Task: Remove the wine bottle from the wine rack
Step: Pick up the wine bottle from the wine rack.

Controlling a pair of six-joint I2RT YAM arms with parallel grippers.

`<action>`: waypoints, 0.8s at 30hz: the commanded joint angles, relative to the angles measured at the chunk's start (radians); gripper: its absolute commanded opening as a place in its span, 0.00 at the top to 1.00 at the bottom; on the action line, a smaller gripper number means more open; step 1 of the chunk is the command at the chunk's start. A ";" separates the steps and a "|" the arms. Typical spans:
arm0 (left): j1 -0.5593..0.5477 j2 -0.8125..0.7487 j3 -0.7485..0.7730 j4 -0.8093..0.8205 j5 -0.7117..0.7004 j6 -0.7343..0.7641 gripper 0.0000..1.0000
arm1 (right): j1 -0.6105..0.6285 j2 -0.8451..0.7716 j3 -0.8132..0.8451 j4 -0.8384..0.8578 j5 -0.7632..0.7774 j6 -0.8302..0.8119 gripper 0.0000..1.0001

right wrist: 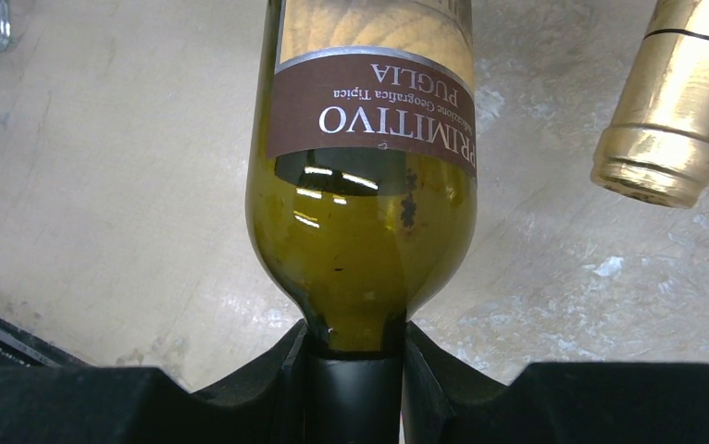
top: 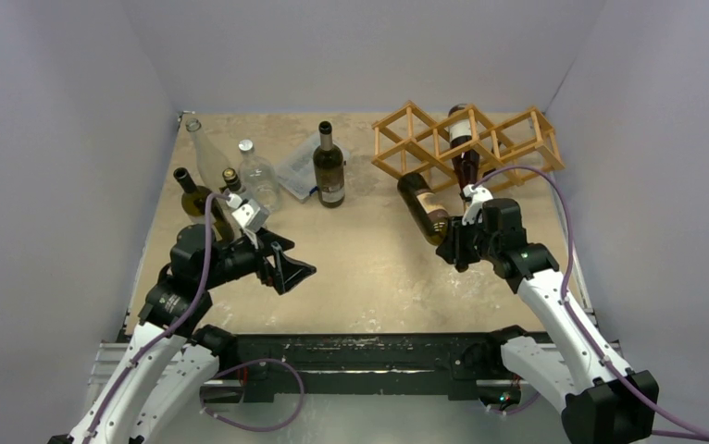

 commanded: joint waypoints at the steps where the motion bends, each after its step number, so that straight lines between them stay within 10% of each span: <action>1: 0.005 -0.003 -0.017 0.090 0.084 -0.003 0.01 | 0.002 -0.032 0.059 0.143 -0.097 -0.019 1.00; 24: -0.328 0.124 0.008 0.152 -0.079 0.218 0.02 | 0.022 0.206 0.224 0.012 -0.479 -0.413 1.00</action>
